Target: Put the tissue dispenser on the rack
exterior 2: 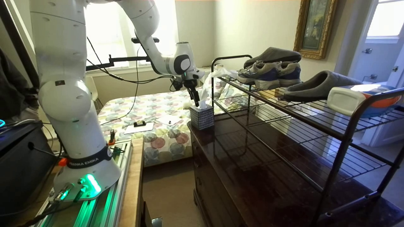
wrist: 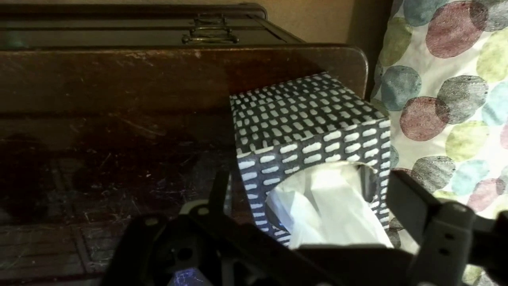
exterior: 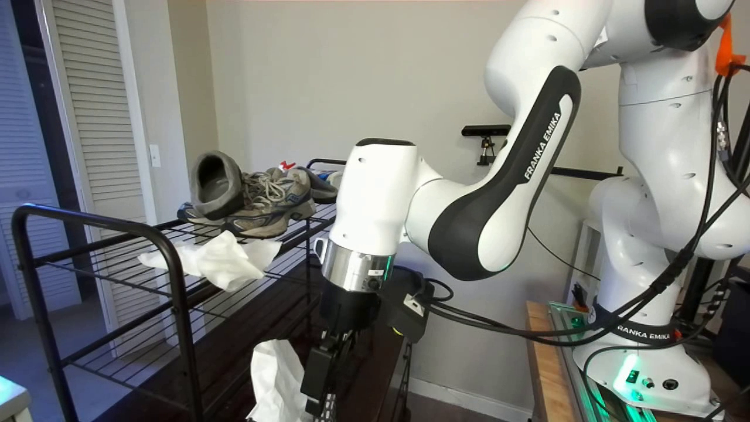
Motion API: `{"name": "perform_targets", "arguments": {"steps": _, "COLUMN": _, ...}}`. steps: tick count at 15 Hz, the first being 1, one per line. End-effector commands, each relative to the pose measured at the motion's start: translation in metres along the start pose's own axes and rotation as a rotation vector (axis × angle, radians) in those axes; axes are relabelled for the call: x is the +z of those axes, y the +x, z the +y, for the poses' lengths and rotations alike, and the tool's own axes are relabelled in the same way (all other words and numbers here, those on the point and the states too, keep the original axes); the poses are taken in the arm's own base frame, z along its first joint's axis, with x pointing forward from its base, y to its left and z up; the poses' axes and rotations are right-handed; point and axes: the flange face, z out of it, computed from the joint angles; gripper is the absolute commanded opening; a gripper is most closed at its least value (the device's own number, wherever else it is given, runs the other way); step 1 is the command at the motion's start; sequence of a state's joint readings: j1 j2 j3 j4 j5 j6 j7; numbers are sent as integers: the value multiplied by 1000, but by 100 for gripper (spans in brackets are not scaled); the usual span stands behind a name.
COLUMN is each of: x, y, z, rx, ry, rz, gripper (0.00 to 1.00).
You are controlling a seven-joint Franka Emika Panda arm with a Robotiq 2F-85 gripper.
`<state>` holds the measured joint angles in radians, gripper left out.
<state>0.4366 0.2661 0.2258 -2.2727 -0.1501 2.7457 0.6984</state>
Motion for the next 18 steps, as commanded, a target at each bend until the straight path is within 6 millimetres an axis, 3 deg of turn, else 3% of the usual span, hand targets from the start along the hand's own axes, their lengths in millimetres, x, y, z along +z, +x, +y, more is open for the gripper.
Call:
{"name": "perform_targets", "arguments": {"steps": 1, "x": 15, "y": 23, "z": 8, "rx": -59, "ry": -20, "rz": 8, "gripper": 100}}
{"name": "perform_targets", "arguments": {"steps": 5, "x": 27, "y": 40, "z": 11, "rx": -118, "ry": -24, "rz": 6, "gripper": 100}}
{"name": "perform_targets", "arguments": {"steps": 16, "x": 63, "y": 54, "z": 15, "rx": -179, "ry": -26, "rz": -33, "gripper": 100}}
{"name": "perform_targets", "arguments": {"steps": 17, "x": 65, "y": 54, "z": 15, "rx": -178, "ry": -27, "rz": -35, "gripper": 98}}
{"name": "perform_targets", "arguments": {"steps": 18, "x": 67, "y": 55, "z": 15, "rx": -175, "ry": -26, "rz": -36, "gripper": 74}}
